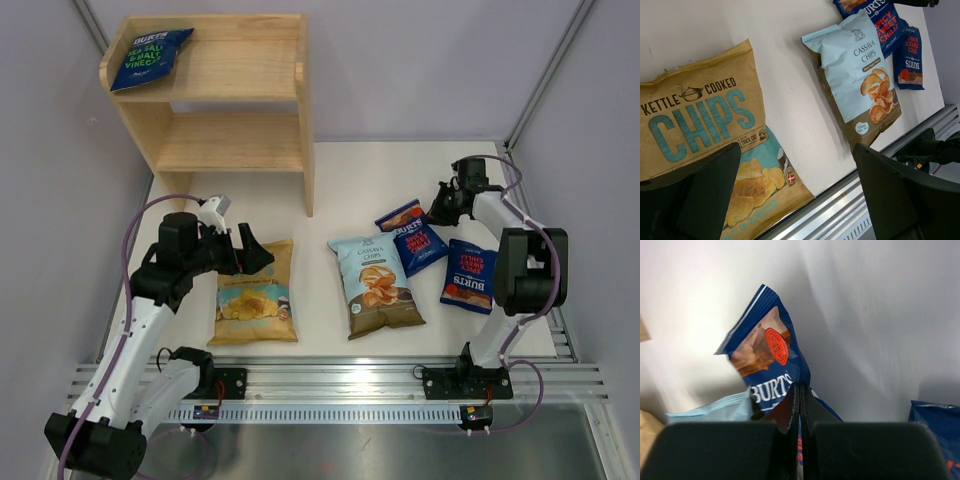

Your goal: Place and organize the chips bags onto the shelf

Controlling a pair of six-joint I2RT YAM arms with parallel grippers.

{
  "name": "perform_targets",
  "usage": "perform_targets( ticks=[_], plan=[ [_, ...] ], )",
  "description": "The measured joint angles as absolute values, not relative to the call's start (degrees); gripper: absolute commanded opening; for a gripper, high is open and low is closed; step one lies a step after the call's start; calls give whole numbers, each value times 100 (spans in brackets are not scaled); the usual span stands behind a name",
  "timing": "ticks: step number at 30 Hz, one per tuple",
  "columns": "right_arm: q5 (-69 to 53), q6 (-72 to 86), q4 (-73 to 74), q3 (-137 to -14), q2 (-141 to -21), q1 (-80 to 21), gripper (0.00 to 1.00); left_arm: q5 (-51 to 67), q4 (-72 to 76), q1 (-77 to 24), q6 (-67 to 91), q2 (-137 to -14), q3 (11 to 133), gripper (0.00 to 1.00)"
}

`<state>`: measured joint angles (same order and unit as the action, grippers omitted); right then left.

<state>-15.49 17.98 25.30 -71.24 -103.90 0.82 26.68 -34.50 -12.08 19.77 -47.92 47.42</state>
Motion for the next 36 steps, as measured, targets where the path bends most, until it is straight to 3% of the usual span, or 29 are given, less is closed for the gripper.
perform_targets(
  ticks=[10, 19, 36],
  plan=[
    [-1140, 2589, 1850, -6781, -9494, 73, 0, 2390, -3293, -1308, 2410, -4781, 4742, 99],
    [-707, 3037, 1752, -6790, -8930, 73, 0, 2014, -2705, -2001, 2980, -5146, 4788, 99],
    [-1190, 5393, 342, -6783, -7902, -224, 0, 2276, 1000, -2698, 3894, -6488, 4606, 99]
  ],
)
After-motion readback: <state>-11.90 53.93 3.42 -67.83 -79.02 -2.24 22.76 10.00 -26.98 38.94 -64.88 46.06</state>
